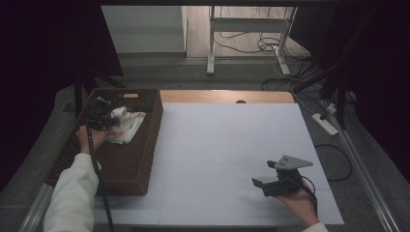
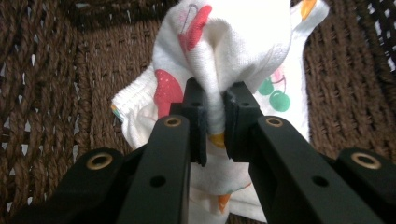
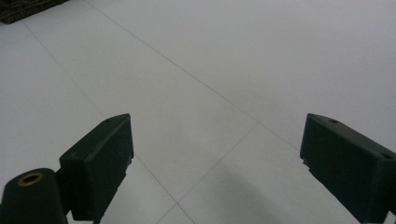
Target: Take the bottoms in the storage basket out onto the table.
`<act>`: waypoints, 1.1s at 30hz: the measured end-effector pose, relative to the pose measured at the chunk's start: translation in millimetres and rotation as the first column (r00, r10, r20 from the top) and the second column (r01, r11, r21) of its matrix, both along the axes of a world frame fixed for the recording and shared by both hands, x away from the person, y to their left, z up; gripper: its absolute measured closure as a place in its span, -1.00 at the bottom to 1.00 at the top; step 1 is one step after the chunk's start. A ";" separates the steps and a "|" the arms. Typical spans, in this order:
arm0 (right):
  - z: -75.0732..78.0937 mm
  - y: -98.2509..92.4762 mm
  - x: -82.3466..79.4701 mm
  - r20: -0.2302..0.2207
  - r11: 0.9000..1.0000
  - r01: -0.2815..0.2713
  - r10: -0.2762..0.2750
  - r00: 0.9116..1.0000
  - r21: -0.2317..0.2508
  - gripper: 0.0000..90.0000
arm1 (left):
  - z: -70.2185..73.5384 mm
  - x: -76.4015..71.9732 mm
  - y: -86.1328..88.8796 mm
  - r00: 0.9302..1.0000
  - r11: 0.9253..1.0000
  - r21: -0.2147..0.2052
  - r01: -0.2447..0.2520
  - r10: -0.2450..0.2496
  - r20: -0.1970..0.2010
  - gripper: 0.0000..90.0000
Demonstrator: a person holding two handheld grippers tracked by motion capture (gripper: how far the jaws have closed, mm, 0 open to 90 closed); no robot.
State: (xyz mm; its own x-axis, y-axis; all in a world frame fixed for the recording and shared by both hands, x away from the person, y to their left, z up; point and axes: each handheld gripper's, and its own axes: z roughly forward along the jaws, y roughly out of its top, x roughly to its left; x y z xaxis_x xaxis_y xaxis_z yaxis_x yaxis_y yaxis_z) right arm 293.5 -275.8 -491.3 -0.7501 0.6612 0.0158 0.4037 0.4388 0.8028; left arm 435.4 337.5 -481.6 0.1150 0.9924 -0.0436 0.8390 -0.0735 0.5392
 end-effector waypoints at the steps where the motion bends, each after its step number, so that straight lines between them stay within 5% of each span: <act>1: 0.0 0.1 -0.1 0.000 1.000 -0.001 0.001 1.000 0.000 -0.78 | 3.1 -1.8 -1.4 1.000 1.000 0.007 -0.003 0.003 0.024 0.79; 15: 0.8 -0.4 -0.3 0.004 1.000 -0.001 0.001 1.000 0.006 -0.78 | 26.7 -16.5 -5.1 0.993 0.999 -0.030 0.019 -0.016 0.120 0.80; 33: 1.7 -0.2 -0.5 0.007 1.000 0.003 -0.004 1.000 0.007 -0.78 | 52.4 -56.6 -9.0 0.966 0.990 -0.120 0.073 -0.041 0.254 0.80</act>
State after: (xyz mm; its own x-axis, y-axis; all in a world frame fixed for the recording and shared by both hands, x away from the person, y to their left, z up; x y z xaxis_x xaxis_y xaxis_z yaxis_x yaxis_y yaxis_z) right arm 293.0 -276.0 -489.6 -0.7479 0.6637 0.0150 0.3993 0.4316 0.8089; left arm 378.8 328.5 -429.2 0.1948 0.9719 -0.1318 0.6721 -0.0344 0.7397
